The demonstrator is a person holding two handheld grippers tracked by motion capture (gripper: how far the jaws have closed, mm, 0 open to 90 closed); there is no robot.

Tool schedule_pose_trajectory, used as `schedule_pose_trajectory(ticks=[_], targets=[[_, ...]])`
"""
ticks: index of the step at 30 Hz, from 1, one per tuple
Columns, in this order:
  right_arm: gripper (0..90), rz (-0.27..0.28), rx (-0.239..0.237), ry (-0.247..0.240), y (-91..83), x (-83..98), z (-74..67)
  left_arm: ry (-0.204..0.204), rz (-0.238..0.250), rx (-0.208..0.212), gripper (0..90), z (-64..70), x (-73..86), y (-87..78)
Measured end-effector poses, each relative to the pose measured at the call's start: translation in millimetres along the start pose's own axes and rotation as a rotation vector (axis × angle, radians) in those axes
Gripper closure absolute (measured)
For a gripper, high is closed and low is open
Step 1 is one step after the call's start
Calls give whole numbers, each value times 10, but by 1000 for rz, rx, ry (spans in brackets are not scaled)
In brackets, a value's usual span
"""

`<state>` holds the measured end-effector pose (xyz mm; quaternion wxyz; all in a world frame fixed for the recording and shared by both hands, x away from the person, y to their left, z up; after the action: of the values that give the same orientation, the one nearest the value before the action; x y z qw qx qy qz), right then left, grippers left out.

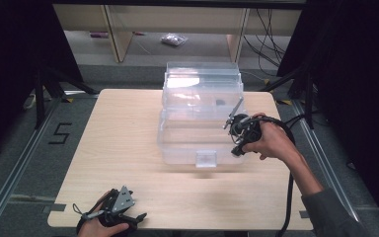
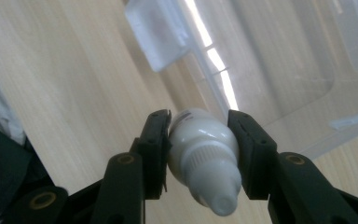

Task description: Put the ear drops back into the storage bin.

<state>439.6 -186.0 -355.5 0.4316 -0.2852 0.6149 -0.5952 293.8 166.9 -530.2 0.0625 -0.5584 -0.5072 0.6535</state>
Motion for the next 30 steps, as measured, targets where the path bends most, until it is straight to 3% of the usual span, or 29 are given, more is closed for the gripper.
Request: schedule_pose_trajectory(ticks=[2,3,4,7,8,9,12,13,14,16,17,20,23,26,27,28,29,30], targets=[[602,-12,-1,14,7,1,58,5,-4,6,156,-1,1,-13],[602,-17,8,40,4,-1,75,27,-19,7,156,-16,1,-24],[602,-10,5,17,19,-8,125,-7,6,2,156,2,-4,-5],[602,-17,7,42,32,-28,192,0,2,5,156,2,3,-4],[602,-17,11,42,43,-38,218,23,-17,5,156,-12,2,-22],[602,-21,12,51,49,-46,243,-2,6,5,156,0,-4,-5],[602,-21,19,66,89,-79,331,23,0,5,156,-11,-3,-4],[602,-21,21,70,101,-87,351,1,-3,9,156,3,0,-12],[602,-29,23,88,137,-111,400,25,-17,6,156,-14,1,-22],[602,-40,22,97,160,-124,426,12,-2,-4,156,-6,-4,-4],[602,-46,22,106,221,-143,480,26,-3,-5,156,-13,-5,-3],[602,-63,20,122,283,-159,537,-2,1,-6,156,-4,-3,-1],[602,-97,21,171,396,-175,613,3,3,1,156,-2,0,-2],[602,-101,21,166,463,-179,680,1,1,-4,156,-3,-4,-3],[602,-107,30,164,506,-185,725,24,-2,12,156,-11,-9,-16],[602,-107,30,164,506,-185,725,21,-3,9,156,-12,-6,-10],[602,-118,28,200,524,-194,717,25,-6,10,156,-15,-5,-12],[602,-115,16,190,549,-199,739,23,-5,9,156,-13,-7,-20]])
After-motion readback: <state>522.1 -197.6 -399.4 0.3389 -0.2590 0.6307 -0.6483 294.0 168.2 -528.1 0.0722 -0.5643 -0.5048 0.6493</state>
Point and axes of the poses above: each handheld gripper's, and its own axes: y roughly forward along the jaws, x roughly out of its underside, z roughly to its right, the point moved 3 cm from there along y, roughly forward along the jaws, and after that the axes turned 2 degrees about y, right-handed, at the moved point
